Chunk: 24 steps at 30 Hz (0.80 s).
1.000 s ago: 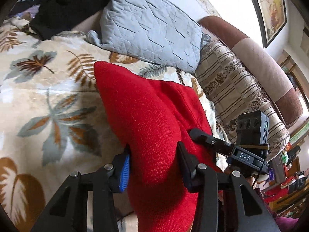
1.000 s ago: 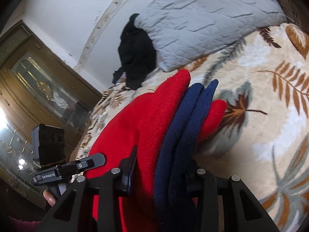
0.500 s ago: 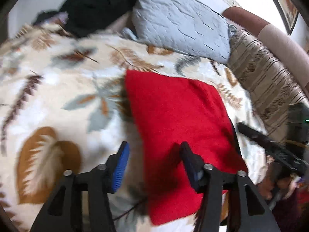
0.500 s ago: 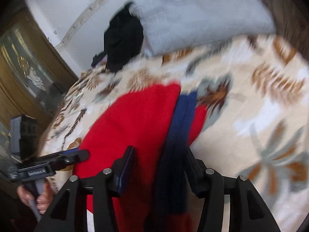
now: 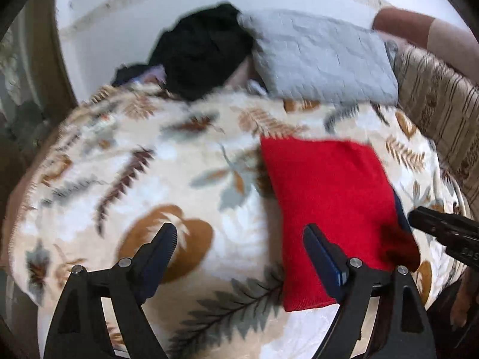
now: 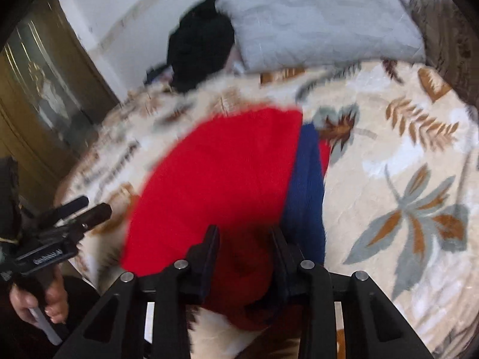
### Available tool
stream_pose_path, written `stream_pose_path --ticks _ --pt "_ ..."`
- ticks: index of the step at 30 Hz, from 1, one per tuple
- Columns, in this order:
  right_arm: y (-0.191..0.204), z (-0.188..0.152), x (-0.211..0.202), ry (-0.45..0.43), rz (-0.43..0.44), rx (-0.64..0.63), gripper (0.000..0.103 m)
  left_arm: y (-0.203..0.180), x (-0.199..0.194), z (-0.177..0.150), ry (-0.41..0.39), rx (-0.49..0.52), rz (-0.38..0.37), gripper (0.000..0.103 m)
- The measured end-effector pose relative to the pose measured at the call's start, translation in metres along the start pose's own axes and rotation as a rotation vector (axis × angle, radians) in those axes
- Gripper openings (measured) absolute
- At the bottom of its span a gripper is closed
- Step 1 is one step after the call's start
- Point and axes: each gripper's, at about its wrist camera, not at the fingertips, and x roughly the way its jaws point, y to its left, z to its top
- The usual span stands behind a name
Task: Fold small clothes
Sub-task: 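Release the small folded bundle and lift both tools away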
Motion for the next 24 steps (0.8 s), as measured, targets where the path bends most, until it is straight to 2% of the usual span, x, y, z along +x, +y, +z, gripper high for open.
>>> stream_pose_path --ticks 1,6,7,8,11,15,16,24 --pt "0.006 0.0 -0.013 -0.035 -0.01 -0.015 0.041 0.0 -0.009 0.003 -0.021 0.004 0.019 0.086" --pt "0.034 0.005 -0.07 -0.157 -0.021 -0.055 0.043 -0.006 -0.059 0.012 -0.129 0.03 0.108 0.088" --pt "0.039 0.005 -0.081 -0.18 -0.034 -0.054 0.058 -0.007 -0.067 0.013 -0.144 0.031 0.115 0.088" --pt "0.042 0.005 -0.091 -0.201 -0.044 -0.047 0.067 -0.008 -0.077 0.014 -0.162 0.031 0.12 0.088" --pt "0.052 -0.003 -0.125 -0.259 -0.07 -0.044 0.067 -0.009 -0.1 0.015 -0.206 0.022 0.131 0.091" --pt "0.064 -0.012 -0.154 -0.293 -0.116 -0.056 0.069 -0.01 -0.129 0.015 -0.25 0.012 0.124 0.092" --pt "0.066 -0.014 -0.16 -0.293 -0.121 -0.053 0.071 -0.011 -0.135 0.015 -0.254 0.012 0.123 0.092" --pt "0.076 -0.029 -0.187 -0.302 -0.148 -0.044 0.071 -0.014 -0.158 0.01 -0.241 -0.002 0.158 0.094"
